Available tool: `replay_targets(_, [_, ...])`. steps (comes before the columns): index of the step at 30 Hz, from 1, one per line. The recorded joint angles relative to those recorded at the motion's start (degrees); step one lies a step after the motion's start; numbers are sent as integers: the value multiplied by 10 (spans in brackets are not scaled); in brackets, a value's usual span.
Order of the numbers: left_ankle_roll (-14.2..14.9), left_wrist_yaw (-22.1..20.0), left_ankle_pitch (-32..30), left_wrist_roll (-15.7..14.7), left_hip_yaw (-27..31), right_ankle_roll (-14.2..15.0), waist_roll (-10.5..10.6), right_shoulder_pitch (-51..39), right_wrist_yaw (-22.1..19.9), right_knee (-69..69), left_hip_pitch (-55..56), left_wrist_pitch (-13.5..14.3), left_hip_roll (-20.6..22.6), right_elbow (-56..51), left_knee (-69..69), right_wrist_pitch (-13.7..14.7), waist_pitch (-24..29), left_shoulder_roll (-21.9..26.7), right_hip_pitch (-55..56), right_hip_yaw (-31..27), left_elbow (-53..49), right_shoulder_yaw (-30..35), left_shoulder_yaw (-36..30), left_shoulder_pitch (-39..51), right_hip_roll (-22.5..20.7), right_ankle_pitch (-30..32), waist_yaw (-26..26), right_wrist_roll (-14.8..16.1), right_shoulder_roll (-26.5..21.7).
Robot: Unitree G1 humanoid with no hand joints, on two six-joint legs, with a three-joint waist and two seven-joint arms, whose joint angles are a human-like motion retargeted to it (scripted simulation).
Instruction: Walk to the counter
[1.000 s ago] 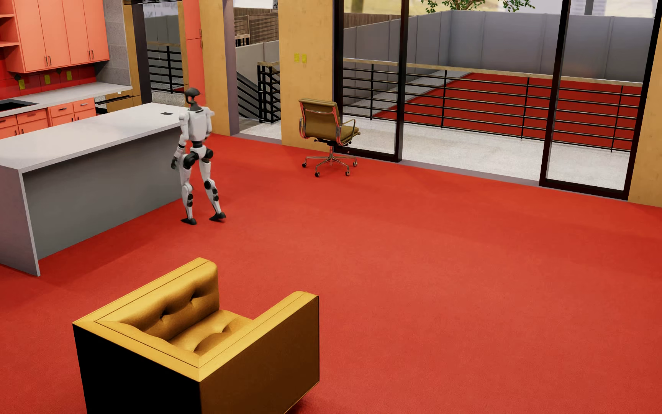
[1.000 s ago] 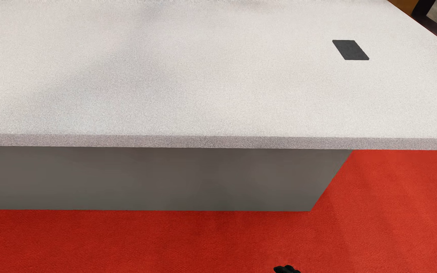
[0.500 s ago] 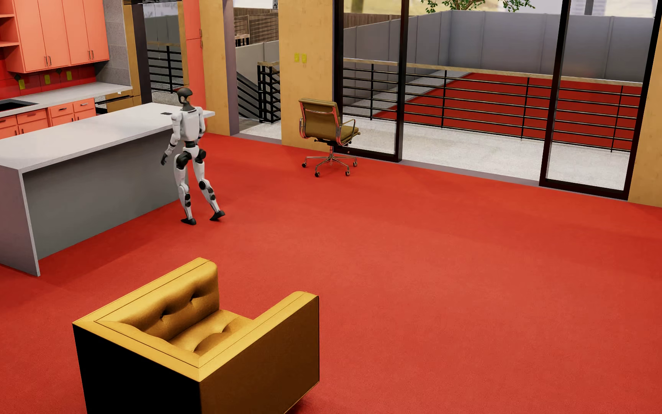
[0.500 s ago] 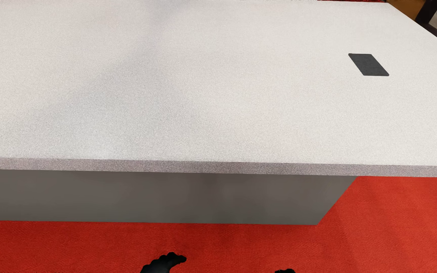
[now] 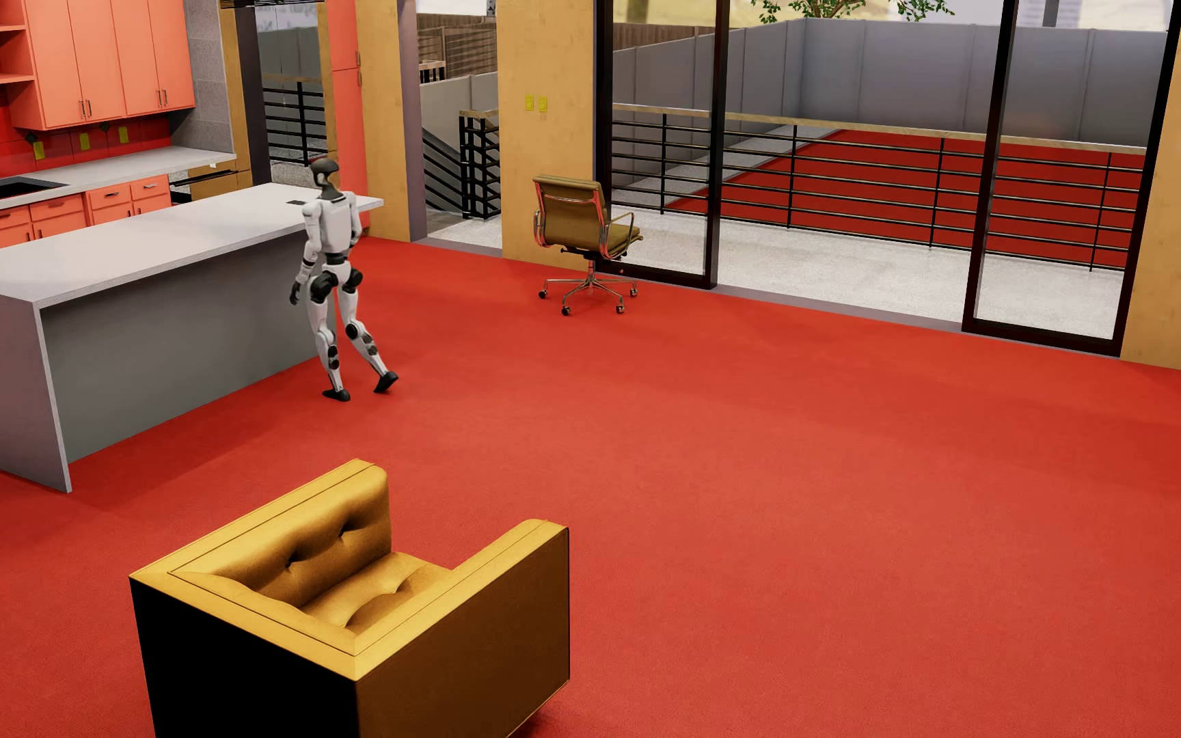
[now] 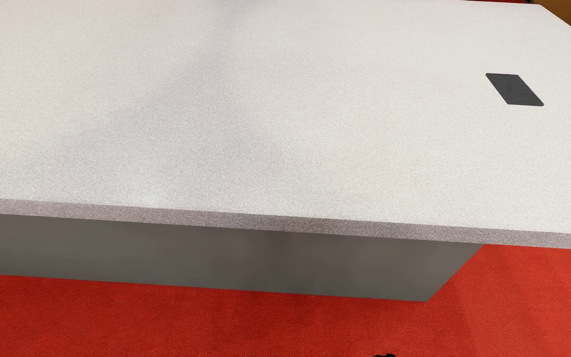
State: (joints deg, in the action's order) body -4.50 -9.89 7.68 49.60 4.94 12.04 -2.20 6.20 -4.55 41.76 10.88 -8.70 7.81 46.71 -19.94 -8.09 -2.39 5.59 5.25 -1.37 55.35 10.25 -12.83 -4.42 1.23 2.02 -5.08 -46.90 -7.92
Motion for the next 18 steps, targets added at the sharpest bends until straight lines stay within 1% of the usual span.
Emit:
replay_targets(2, [2,-1,2,-1,-6,8,-3,0,-2,27,3,1,1,-4,-2,2,1,-2,17,7,-4,-6,5,3,8,-4,1,0,-1])
replay_targets(3, [4,-2,3,0,-9,16,-5,4,-4,40,4,8,2,-10,-3,3,2,0,25,13,-3,-9,6,4,13,-11,2,2,-1])
replay_targets(5, [6,-3,5,3,-11,17,-8,9,-7,58,8,16,3,-23,-7,5,4,0,36,22,-4,-13,5,13,23,-50,4,4,0])
replay_targets(6, [8,-4,5,4,-10,10,-10,12,-6,55,8,19,3,-27,-6,7,5,0,39,29,-6,-13,5,17,29,-74,6,4,1])
replay_targets(7, [9,-4,4,5,-9,-7,-11,12,-7,41,8,20,3,-28,-4,5,5,-2,39,40,-8,-10,4,24,37,-98,7,3,5])
replay_targets(9, [11,-6,0,6,-5,-39,-12,13,-6,-18,5,24,1,-29,5,3,5,-1,34,80,-12,-7,3,35,63,-133,9,3,9])
replay_targets(10, [12,-6,-2,6,-2,-55,-13,13,-6,-54,4,25,0,-29,9,2,5,-2,32,92,-14,-8,2,41,69,-149,11,3,9])
replay_targets(11, [14,-6,-5,6,1,-63,-12,13,-6,-85,4,26,-1,-28,13,1,5,-2,34,92,-16,-9,1,45,68,-157,13,2,10])
replay_targets(13, [17,-6,-7,4,5,-60,-11,10,-8,-119,5,28,-2,-27,15,0,7,-4,49,68,-19,-11,-1,53,58,-170,16,1,10])
replay_targets(16, [23,-6,-8,2,11,-44,-9,13,-9,-125,8,27,-3,-37,15,-1,12,-10,81,-10,-20,-15,-6,61,29,-157,19,-2,7])
replay_targets(17, [26,-6,-10,2,15,-44,-9,11,-9,-126,8,29,-4,-35,16,-1,13,-9,82,-25,-20,-17,-9,59,22,-155,19,-1,7])
replay_targets(18, [28,-5,-11,3,20,-51,-9,12,-10,-136,7,29,-4,-35,18,0,13,-8,76,-21,-19,-19,-12,59,21,-158,19,1,7])
